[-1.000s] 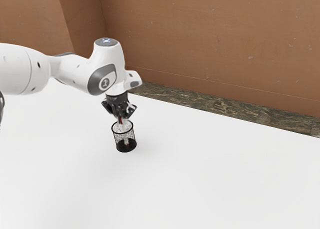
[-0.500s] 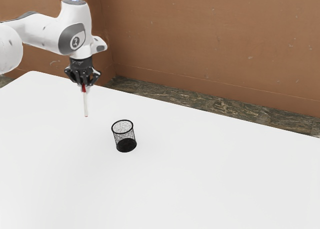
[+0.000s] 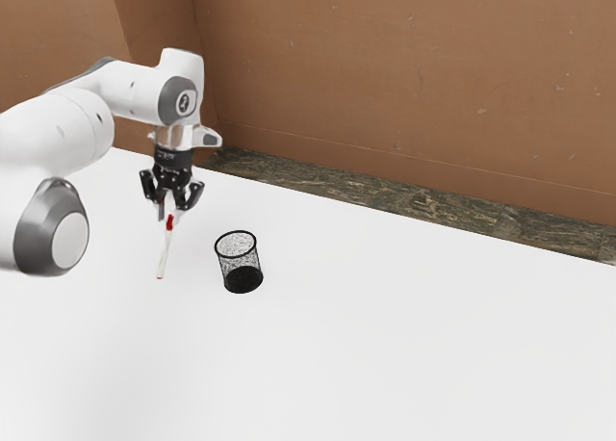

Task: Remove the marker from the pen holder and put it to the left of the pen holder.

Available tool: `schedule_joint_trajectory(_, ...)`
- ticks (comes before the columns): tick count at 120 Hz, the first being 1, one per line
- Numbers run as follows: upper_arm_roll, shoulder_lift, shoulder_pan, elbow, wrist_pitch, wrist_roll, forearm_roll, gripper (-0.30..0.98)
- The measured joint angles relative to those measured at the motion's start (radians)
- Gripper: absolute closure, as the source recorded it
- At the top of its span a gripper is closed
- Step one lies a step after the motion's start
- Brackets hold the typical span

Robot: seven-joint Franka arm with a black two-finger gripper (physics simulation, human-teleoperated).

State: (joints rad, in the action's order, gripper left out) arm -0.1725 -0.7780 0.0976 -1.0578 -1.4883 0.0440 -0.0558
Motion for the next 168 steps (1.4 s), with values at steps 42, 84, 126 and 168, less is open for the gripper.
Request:
schedule_joint_trajectory(42, 0.004, 0.832, -0.083, -0.373, -0.159, 0.022, -0.053, 0.09)
schedule_joint_trajectory(84, 0.085, 0.883, -0.206, -0.476, -0.074, -0.099, -0.102, 0.02)
schedule_joint_trajectory(126, 0.086, 0.888, -0.199, -0.477, -0.049, -0.166, -0.105, 0.0)
schedule_joint_trajectory(168, 0.085, 0.889, -0.199, -0.477, -0.041, -0.203, -0.105, 0.0)
